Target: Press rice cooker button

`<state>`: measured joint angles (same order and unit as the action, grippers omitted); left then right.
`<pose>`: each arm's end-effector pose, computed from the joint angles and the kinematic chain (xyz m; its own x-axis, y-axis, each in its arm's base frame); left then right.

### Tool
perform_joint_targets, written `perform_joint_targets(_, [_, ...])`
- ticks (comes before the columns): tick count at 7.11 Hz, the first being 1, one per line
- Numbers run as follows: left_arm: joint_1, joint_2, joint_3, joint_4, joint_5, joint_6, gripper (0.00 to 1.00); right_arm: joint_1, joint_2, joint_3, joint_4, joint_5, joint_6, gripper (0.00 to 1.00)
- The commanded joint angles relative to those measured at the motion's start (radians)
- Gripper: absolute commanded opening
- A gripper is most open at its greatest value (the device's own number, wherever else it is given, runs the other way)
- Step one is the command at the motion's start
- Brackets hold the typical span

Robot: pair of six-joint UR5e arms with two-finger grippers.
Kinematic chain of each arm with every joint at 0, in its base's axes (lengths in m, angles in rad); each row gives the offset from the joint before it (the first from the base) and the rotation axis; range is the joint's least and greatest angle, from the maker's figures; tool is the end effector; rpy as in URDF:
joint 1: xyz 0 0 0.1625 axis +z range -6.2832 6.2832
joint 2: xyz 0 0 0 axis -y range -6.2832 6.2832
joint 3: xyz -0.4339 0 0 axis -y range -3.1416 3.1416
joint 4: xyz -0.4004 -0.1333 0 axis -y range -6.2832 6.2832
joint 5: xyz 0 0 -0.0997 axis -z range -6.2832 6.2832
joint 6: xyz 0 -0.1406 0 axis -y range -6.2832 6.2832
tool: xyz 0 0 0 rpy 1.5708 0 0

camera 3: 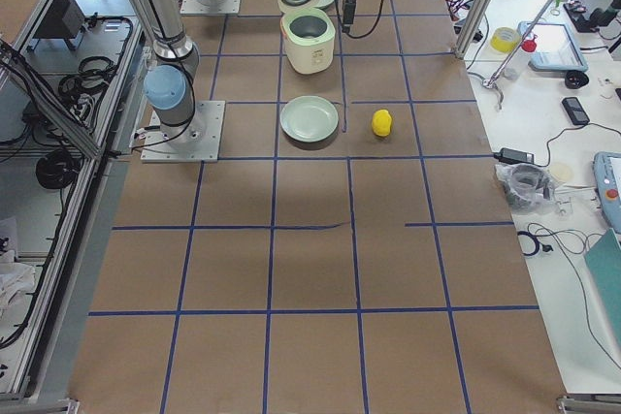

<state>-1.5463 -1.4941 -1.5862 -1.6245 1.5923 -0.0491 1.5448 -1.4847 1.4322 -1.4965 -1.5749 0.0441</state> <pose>-0.1188 -0.4702 0.4798 -0.9971 -0.0737 -0.0211 -0.0735 0.9973 -0.0086 0.1188 -0.5370 0.4731 -0.9975 0.0699 0.0051 0.0700 0.9973 0.0216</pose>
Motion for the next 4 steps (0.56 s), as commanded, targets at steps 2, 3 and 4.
perform_joint_targets(2, [0.0,0.0,0.0,0.0,0.0,0.0,1.0,0.0,0.0,0.002,0.004,-0.007,0.005,1.0])
perform_joint_targets(3, [0.0,0.0,0.0,0.0,0.0,0.0,1.0,0.0,-0.002,0.002,0.004,-0.008,0.005,1.0])
perform_joint_targets(4, [0.0,0.0,0.0,0.0,0.0,0.0,1.0,0.0,-0.002,0.002,0.015,-0.007,0.005,1.0])
